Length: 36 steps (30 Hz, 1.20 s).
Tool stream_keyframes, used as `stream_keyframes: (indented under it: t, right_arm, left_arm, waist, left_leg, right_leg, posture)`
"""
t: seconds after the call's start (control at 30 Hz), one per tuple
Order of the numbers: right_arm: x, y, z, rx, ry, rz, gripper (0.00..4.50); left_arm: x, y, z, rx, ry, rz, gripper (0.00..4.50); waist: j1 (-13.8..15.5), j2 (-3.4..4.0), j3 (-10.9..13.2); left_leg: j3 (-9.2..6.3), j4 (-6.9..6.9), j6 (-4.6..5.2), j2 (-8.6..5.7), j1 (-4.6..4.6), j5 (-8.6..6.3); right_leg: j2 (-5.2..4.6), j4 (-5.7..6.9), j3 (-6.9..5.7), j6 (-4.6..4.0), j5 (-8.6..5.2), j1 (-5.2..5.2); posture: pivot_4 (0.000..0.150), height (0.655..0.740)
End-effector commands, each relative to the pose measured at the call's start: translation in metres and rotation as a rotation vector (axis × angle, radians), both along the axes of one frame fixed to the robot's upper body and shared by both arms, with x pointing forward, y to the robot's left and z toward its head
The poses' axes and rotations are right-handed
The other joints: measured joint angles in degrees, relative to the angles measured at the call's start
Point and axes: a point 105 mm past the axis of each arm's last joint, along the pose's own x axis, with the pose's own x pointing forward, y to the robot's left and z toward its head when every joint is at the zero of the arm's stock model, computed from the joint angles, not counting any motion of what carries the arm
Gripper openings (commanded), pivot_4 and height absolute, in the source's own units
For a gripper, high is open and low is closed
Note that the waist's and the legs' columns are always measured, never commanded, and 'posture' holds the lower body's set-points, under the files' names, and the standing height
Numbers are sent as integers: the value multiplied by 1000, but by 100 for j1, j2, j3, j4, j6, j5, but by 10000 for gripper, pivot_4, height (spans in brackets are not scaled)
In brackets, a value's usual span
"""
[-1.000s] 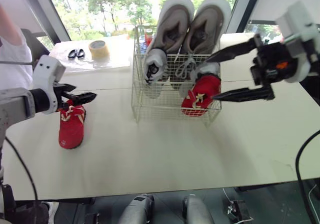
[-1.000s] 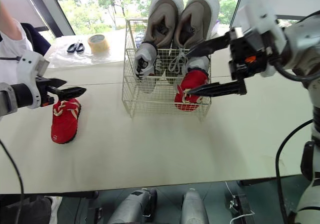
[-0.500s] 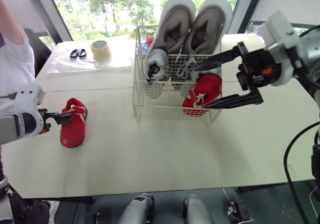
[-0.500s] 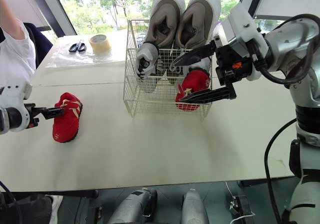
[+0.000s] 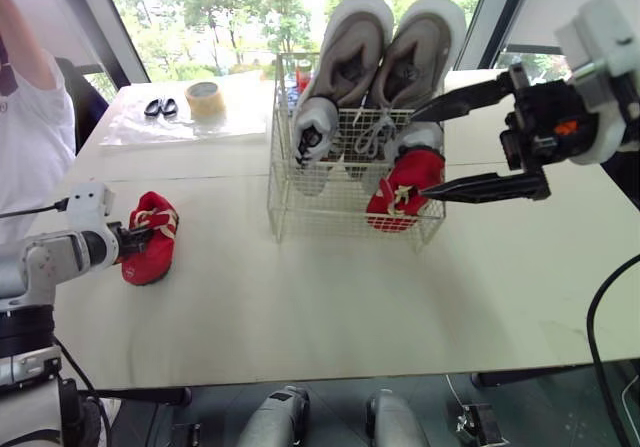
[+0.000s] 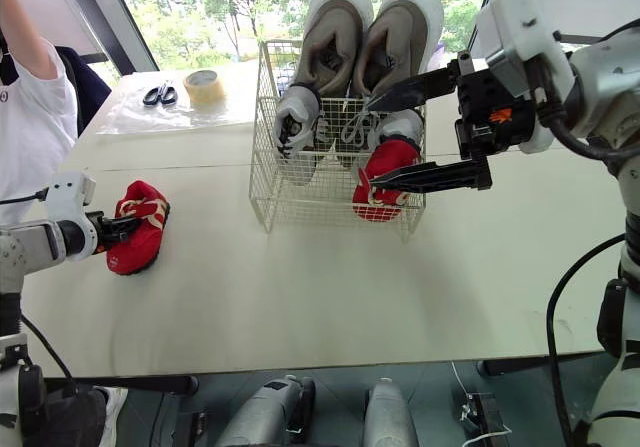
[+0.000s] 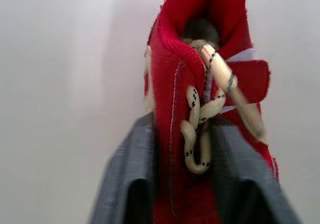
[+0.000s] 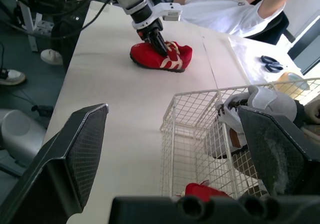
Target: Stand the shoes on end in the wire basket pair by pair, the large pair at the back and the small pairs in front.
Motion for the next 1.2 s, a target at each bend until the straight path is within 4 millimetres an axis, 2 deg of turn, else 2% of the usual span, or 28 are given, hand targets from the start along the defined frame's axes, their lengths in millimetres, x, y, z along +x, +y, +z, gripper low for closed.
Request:
stream_keyframes:
  t: [0.03, 0.1, 0.13, 0.2, 0.27, 0.33, 0.43, 0.53, 0.57, 0.77, 0.93, 0.97, 1.07, 1.2]
  right_arm:
    - [-5, -3, 10, 17, -48, -27, 45000]
    - [-5, -2, 8, 26, -41, -37, 45000]
    - [-4, -3, 8, 30, -37, -43, 45000]
    - [-3, -6, 6, 36, -23, -64, 45000]
    - [-3, -7, 6, 38, -14, -75, 45000]
    - [-3, -6, 5, 37, -10, -81, 45000]
    - [-2, -5, 3, 46, -1, -91, 45000]
    - [-3, -4, 1, 47, -1, -94, 45000]
    - [-3, -4, 1, 49, -3, -95, 45000]
    - [-2, -2, 1, 51, -10, -106, 45000]
    - [-2, 2, 1, 44, 0, -90, 45000]
    - [-2, 1, -1, 36, 0, -90, 45000]
    - [-1, 7, -1, 29, -3, -86, 45000]
    - [-3, 8, 4, 27, -15, -82, 45000]
  left_arm:
    - [10, -21, 28, -58, -118, -84, 841]
    - [14, -44, 70, -111, -295, -205, 841]
    - [14, -52, 84, -120, -346, -241, 841]
    - [14, -75, 136, -173, -610, -345, 841]
    - [4, -95, 177, -229, -839, -429, 841]
    - [-5, -116, 200, -274, -985, -495, 841]
    - [-18, -156, 213, -336, -1122, -611, 841]
    - [-30, -183, 216, -437, -1270, -648, 841]
    - [-33, -192, 211, -440, -1286, -672, 841]
    - [-32, -221, 178, -274, -1355, -692, 841]
    - [-17, -224, 156, -131, -1427, -578, 841]
    - [-15, -225, 150, -99, -1436, -565, 841]
    - [-6, -222, 136, -104, -1444, -481, 841]
    - [5, -230, 115, -112, -1431, -408, 841]
  waist:
    - [45, -2, 0]
    - [55, -14, 4]
    - [52, -27, 8]
    - [43, -57, 18]
    - [30, -62, 20]
    - [11, -60, 19]
    - [-24, -52, 14]
    - [-1, -54, 15]
    - [-3, -57, 17]
    - [28, -55, 16]
    - [46, -55, 15]
    - [47, -55, 15]
    - [46, -55, 14]
    - [52, -56, 15]
  left_leg:
    - [-1, 2, 0, -1, 0, 0]
    - [-2, 6, 2, -5, -5, 0]
    - [-3, 6, 2, -5, -7, 0]
    - [-6, 9, 2, -5, -17, 1]
    - [-8, 17, -19, -5, -29, 20]
    - [-4, 25, -19, -5, -44, 26]
    - [6, 21, -12, -4, -44, 24]
    - [8, 26, -10, -3, -44, 25]
    - [10, 31, -9, -3, -44, 25]
    - [23, 42, 0, -2, -44, 20]
    - [28, 84, 29, -5, -50, 2]
    - [29, 87, 64, -6, -49, -19]
    - [29, 93, 68, -9, -49, -21]
    - [29, 92, 69, -9, -51, -22]
  right_leg:
    - [1, 0, -1, 0, 0, -1]
    - [-1, -2, -2, 1, 0, 0]
    - [-1, -4, -3, 1, 0, -1]
    - [-1, -6, -6, 1, 1, -3]
    - [-1, -6, -10, 1, 1, -3]
    - [-2, -8, -9, 1, 2, -1]
    - [-3, -15, -7, 2, 2, -1]
    - [-1, -12, -8, 2, 2, 1]
    - [-1, -11, -7, 2, 2, 1]
    - [-2, -8, -1, 1, 3, 4]
    - [-2, -10, -1, -1, 4, 19]
    - [-3, -16, -1, -4, 7, 23]
    - [-4, -26, -1, -2, 11, 31]
    - [-4, -28, -2, 1, 12, 29]
  posture:
    - [1500, 7400]
    - [1500, 7400]
    - [1500, 7400]
    - [1500, 7400]
    - [1500, 7400]
    - [1500, 7400]
    - [1500, 7400]
    - [1500, 7400]
    - [1500, 7400]
    - [1500, 7400]
    - [1500, 7400]
    - [1500, 7400]
    - [1500, 7400]
    - [1500, 7400]
